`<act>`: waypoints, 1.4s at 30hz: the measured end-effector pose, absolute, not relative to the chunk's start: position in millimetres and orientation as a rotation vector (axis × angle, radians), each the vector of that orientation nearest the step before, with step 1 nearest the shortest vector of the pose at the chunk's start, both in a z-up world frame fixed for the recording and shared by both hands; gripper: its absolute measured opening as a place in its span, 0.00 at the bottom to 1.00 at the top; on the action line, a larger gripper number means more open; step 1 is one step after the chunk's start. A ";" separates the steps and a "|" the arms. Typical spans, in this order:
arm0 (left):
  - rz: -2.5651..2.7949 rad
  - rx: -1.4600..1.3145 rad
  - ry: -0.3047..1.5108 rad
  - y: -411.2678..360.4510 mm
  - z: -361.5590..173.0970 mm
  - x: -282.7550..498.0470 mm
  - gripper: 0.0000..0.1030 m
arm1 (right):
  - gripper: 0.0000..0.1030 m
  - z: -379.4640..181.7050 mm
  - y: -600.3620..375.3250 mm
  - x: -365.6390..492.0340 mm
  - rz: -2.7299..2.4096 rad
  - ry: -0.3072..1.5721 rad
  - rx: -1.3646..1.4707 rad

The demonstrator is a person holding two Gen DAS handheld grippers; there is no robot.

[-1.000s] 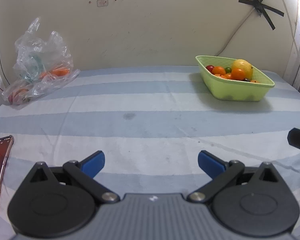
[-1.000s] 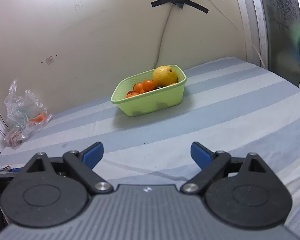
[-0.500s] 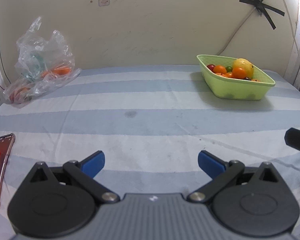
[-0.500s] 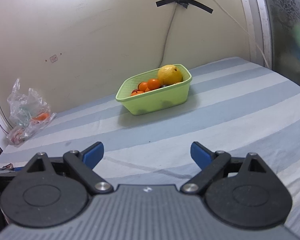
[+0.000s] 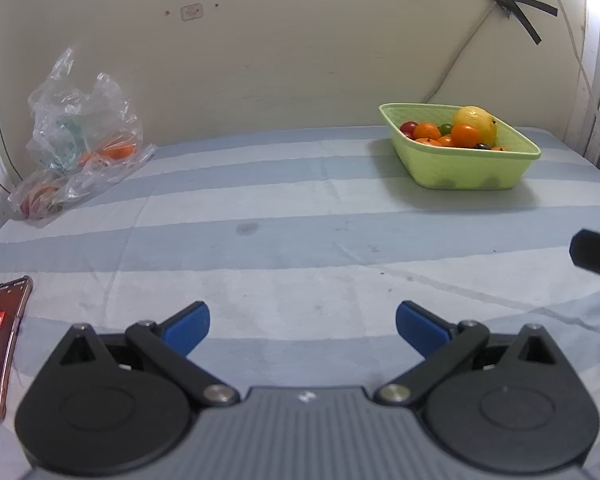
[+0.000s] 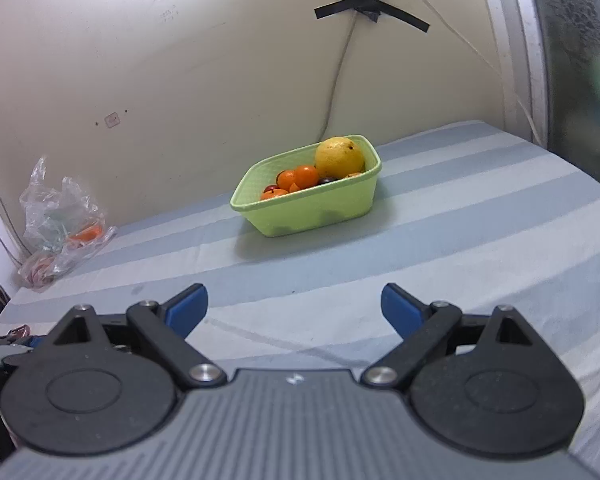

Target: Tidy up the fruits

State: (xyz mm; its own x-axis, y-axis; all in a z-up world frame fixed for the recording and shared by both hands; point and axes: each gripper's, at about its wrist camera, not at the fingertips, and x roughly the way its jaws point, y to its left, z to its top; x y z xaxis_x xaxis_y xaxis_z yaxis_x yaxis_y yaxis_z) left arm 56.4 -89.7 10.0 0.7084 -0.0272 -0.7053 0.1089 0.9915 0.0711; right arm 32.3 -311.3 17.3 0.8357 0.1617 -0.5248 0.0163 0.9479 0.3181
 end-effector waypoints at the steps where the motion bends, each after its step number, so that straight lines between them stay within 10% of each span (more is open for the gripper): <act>1: -0.075 0.115 0.779 -92.5 10.3 56.3 1.00 | 0.92 18.2 -313.8 33.5 0.085 0.584 0.322; 42: 0.073 0.310 0.652 -132.8 15.2 55.7 1.00 | 0.92 10.8 -348.2 26.8 0.079 0.525 0.431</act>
